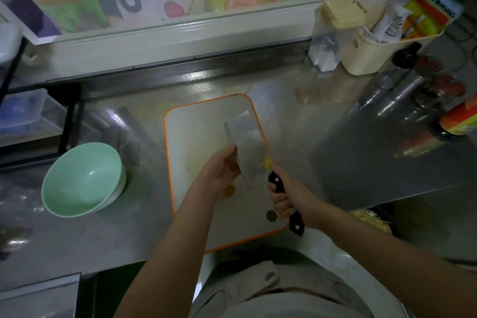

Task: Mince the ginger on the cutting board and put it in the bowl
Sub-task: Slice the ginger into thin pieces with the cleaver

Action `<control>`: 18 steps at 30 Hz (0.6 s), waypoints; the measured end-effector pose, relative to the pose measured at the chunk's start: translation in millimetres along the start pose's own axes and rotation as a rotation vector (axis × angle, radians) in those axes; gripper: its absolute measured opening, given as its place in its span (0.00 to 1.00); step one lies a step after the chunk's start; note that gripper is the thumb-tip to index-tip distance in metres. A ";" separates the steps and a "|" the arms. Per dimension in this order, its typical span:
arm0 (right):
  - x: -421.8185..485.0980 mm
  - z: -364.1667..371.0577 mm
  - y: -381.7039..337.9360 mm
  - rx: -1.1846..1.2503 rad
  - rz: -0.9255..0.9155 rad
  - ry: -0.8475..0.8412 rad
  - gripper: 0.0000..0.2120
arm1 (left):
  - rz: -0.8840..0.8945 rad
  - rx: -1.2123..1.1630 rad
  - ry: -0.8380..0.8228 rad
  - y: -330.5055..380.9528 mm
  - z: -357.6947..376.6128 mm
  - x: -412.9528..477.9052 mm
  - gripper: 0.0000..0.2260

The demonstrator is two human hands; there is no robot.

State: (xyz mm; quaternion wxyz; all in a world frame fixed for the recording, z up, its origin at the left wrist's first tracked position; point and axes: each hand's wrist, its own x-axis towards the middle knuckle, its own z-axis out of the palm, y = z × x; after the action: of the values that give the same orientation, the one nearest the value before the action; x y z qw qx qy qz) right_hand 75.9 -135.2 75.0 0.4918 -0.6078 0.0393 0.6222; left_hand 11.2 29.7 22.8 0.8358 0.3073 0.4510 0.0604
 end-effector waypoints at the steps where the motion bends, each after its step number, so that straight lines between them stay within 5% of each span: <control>1: 0.4 -1.2 0.1 0.025 -0.007 0.007 0.23 | -0.021 -0.037 0.022 1.6 -3.0 0.4 0.06; 6: 4.2 -18.1 -1.5 0.094 -0.029 0.107 0.22 | 0.083 0.006 0.133 5.8 -21.6 -0.9 0.05; 11: 3.7 -17.7 2.1 0.009 -0.061 0.153 0.23 | 0.356 1.000 0.403 2.0 -20.1 6.4 0.11; 18: -2.9 -10.9 5.8 0.003 -0.079 0.179 0.23 | 0.612 1.692 0.384 8.1 -15.2 15.7 0.10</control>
State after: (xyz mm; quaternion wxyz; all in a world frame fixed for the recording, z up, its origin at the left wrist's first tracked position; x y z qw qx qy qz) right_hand 79.2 -146.8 71.3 0.5114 -0.6614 0.0597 0.5454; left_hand 9.8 49.1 10.0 0.1905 0.9071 0.3747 -0.0211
